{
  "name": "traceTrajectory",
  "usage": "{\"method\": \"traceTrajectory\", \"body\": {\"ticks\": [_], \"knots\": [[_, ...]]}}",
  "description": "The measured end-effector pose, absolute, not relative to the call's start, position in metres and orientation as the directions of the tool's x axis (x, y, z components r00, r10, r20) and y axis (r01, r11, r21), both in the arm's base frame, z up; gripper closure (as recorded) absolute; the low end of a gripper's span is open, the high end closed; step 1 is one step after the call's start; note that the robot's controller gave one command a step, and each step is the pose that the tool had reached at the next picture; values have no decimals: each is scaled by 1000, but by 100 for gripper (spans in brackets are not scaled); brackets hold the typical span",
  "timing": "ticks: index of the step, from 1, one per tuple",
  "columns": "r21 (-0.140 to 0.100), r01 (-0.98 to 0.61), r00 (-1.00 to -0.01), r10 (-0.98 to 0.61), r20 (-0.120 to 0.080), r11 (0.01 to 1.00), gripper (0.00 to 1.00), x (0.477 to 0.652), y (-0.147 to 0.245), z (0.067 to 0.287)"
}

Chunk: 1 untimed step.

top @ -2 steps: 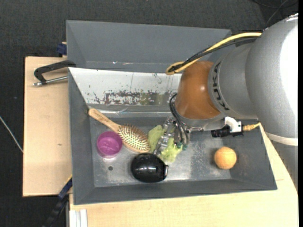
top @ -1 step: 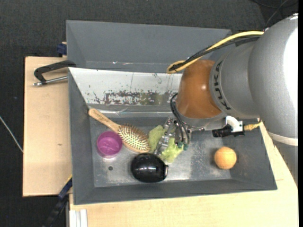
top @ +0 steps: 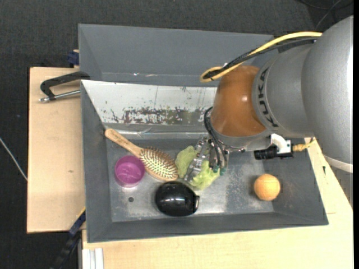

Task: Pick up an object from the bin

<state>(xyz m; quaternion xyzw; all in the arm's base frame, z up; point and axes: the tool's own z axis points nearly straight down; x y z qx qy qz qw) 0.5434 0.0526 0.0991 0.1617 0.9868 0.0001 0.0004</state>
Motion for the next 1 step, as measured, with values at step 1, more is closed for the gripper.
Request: {"method": "traceTrajectory", "body": {"ticks": [1], "knots": [[3, 318, -948, 318, -6, 948, 100, 545, 53, 112]]}}
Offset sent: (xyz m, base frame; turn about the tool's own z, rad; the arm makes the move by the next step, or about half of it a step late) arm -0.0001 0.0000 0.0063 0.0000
